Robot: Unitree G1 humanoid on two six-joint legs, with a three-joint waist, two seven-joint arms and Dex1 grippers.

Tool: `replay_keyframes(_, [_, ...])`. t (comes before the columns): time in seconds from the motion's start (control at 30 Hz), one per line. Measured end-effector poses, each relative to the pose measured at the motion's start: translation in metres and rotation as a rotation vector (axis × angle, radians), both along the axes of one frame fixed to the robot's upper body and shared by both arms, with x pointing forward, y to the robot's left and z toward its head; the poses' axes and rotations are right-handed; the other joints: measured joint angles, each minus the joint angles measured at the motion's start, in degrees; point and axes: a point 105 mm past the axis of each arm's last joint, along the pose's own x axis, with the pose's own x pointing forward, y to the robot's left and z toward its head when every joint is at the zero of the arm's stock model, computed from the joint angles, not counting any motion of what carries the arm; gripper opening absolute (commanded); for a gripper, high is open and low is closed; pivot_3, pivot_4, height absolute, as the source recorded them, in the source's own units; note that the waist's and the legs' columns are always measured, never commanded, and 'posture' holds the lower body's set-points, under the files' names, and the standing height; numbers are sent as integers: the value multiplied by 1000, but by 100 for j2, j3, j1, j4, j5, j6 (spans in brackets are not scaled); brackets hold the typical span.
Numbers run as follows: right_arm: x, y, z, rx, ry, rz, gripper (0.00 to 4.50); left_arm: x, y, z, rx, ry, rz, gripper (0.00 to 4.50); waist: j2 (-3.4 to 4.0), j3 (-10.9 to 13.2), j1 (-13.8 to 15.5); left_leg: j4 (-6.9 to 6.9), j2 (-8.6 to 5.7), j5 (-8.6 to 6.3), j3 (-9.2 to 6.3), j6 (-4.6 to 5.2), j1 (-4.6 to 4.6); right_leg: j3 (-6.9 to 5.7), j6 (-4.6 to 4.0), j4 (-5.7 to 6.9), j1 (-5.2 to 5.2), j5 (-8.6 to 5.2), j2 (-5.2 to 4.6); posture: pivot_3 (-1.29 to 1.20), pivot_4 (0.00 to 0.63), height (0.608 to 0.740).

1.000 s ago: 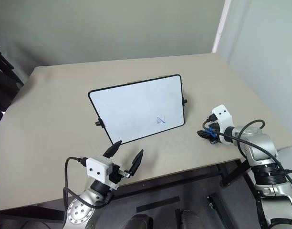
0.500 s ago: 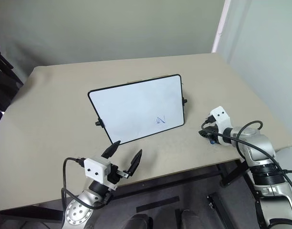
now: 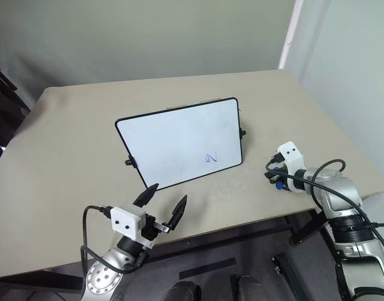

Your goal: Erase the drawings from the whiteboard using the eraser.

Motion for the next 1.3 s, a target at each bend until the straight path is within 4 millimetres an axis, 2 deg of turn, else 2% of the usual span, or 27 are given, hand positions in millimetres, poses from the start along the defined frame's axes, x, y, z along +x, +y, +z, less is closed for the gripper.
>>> replay_keyframes(0.23, [-1,0,2,-1,5,-2,538,1,-1,2,1,-10,-5,4500,0,0,-1,1,0,0,0,0,0,0,0,0,0,0,0,0,150,730])
replay_keyframes(0.43, [-10,9,22,-9,-48,57,538,2,-1,2,3,-11,-8,4500,0,1,0,0,-1,-1,1,-2,-1,0,1,0,1,-6,0,0,150,730])
replay_keyframes(0.5, [-14,13,25,-12,-57,81,538,2,-1,3,3,-12,-9,4500,-3,1,0,0,-2,-2,1,-2,-1,0,24,0,4,-25,1,0,150,730])
replay_keyframes(0.6, [-14,7,19,-26,-42,59,538,2,-1,3,4,-12,-9,4500,-4,1,2,3,-3,-1,0,-2,0,1,24,-1,3,-25,-1,0,150,730])
replay_keyframes(0.7, [-5,-9,11,-72,-56,-12,538,2,-1,3,4,-12,-9,4500,-4,1,3,3,-2,-1,0,-1,0,2,21,0,1,-23,-4,0,150,730])
replay_keyframes(0.8, [-1,-17,8,-96,-68,-39,1057,2,-1,3,4,-12,-10,4500,-4,2,1,0,-1,-1,1,-1,-1,0,21,7,-1,-22,-4,0,150,730])
replay_keyframes(0.93, [-1,-20,5,-99,-46,-50,2308,2,-1,2,4,-12,-10,4500,-6,3,0,-6,-1,-3,1,-4,-1,0,26,13,0,-25,-2,0,150,730])
replay_keyframes(1.3, [3,-23,-1,-54,52,-95,2308,1,-1,2,3,-8,-7,4500,-5,3,-1,-1,-1,-2,1,-3,2,1,26,14,0,-25,-2,0,150,730])
